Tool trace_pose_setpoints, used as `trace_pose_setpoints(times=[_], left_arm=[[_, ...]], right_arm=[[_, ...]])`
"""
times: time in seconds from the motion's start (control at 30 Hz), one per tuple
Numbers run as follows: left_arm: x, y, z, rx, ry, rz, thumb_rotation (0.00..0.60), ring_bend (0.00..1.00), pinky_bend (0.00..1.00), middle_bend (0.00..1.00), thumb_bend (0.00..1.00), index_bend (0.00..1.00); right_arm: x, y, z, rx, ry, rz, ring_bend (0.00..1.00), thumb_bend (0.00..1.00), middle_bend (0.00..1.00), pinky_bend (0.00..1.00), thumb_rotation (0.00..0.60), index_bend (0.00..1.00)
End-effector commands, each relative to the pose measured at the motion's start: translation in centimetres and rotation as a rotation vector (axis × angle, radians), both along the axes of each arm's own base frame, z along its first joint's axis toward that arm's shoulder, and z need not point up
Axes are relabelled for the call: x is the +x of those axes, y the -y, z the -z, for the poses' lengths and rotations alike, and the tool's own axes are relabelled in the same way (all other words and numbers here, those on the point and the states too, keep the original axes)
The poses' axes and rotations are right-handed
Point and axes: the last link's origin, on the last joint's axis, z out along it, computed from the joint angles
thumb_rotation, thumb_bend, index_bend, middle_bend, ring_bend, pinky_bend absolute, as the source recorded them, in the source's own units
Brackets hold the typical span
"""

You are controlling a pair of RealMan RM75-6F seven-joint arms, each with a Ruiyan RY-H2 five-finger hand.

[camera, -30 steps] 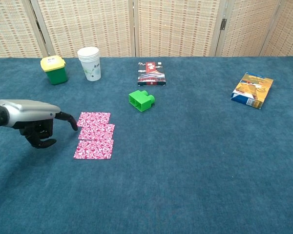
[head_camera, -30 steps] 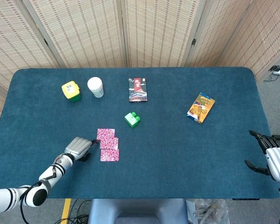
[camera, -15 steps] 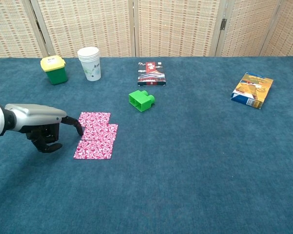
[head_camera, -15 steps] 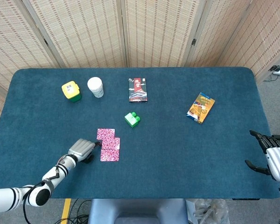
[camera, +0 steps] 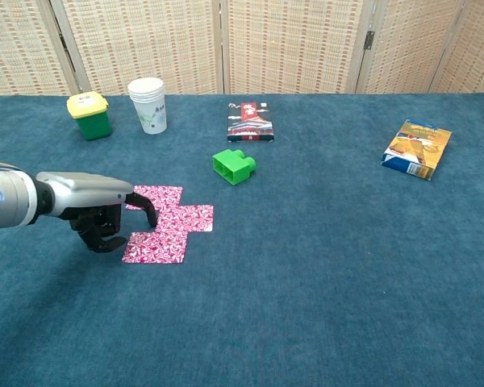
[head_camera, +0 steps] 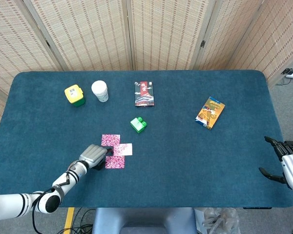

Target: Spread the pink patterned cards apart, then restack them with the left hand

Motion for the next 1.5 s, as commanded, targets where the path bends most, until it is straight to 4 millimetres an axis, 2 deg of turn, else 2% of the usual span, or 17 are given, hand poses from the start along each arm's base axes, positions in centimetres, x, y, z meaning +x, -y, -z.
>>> trace_pose_setpoints(times=[0.03, 0.4, 0.8, 1.27, 1.5], left_arm=[[0.4, -0.2, 0.3, -0.001, 0.003, 0.004, 0.600, 0.95, 1.00, 0.96, 0.54, 0.23], [1.9, -0.6, 1.3, -0.009, 0.019, 0.022, 0.600, 0.95, 1.00, 0.96, 0.54, 0.23], [1.9, -0.9, -0.7, 0.040, 0.035, 0.025, 0.600, 0.95, 1.00, 0.96, 0.54, 0.23], [1.4, -1.1, 0.8, 0.038, -0.011, 0.021, 0.600, 0.95, 1.00, 0.96, 0.54, 0.23], [2.3, -1.0, 1.4, 0.030, 0.021, 0.026, 0.600, 0.95, 1.00, 0.96, 0.54, 0.23]], right_arm=[[0.0, 0.0, 0.0, -0.002, -0.001, -0.001, 0.19, 0.25, 0.22, 0.19, 0.600, 0.09], [-0.1, -0.2, -0.1, -0.007, 0.000, 0.000, 0.19, 0.25, 0.22, 0.19, 0.600, 0.09], [-0.2, -0.3, -0.2, -0.011, 0.001, 0.000, 0.20, 0.25, 0.22, 0.19, 0.600, 0.09], [-0.4, -0.7, -0.4, -0.018, 0.002, 0.008, 0.20, 0.25, 0.22, 0.20, 0.600, 0.09], [-0.5, -0.8, -0.4, -0.020, 0.003, 0.011, 0.20, 0.25, 0.22, 0.21, 0.600, 0.09]])
